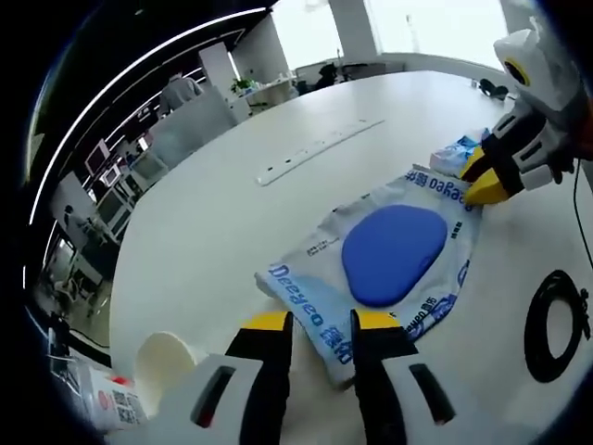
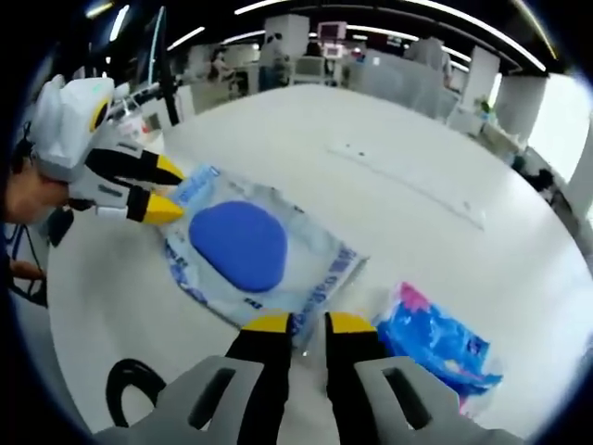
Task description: Arrange the tabletop items into an orderly group along one side of the table until the central work area is clear of visible clutter.
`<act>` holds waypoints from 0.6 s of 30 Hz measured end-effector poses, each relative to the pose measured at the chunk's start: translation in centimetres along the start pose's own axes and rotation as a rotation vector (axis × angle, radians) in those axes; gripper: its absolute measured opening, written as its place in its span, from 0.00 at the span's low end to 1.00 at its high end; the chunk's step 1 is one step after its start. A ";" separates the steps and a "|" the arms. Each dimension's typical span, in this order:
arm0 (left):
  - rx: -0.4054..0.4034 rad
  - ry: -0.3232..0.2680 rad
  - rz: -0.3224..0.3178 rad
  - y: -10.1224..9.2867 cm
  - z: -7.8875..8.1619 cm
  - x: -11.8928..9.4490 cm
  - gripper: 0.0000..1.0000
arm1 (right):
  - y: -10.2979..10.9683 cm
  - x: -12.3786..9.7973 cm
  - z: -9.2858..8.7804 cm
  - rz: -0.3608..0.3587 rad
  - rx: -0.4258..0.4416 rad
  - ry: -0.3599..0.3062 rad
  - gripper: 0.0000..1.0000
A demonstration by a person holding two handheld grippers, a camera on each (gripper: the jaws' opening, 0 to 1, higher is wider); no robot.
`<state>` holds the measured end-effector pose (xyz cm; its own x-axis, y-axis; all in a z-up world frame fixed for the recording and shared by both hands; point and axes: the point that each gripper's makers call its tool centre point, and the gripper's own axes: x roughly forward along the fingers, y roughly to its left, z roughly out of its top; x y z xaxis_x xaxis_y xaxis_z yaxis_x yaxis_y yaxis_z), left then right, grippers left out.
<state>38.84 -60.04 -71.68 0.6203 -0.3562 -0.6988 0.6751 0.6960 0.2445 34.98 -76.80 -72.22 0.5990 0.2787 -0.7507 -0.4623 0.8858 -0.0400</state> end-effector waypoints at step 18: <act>0.028 -0.035 0.019 1.1 2.1 -1.9 0.38 | -0.4 -1.8 2.1 -0.024 -0.023 -0.061 0.43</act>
<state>39.23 -59.93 -68.70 0.6468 -0.3649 -0.6697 0.6732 0.6857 0.2766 35.44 -76.90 -69.44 0.6482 0.2801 -0.7081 -0.4616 0.8841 -0.0728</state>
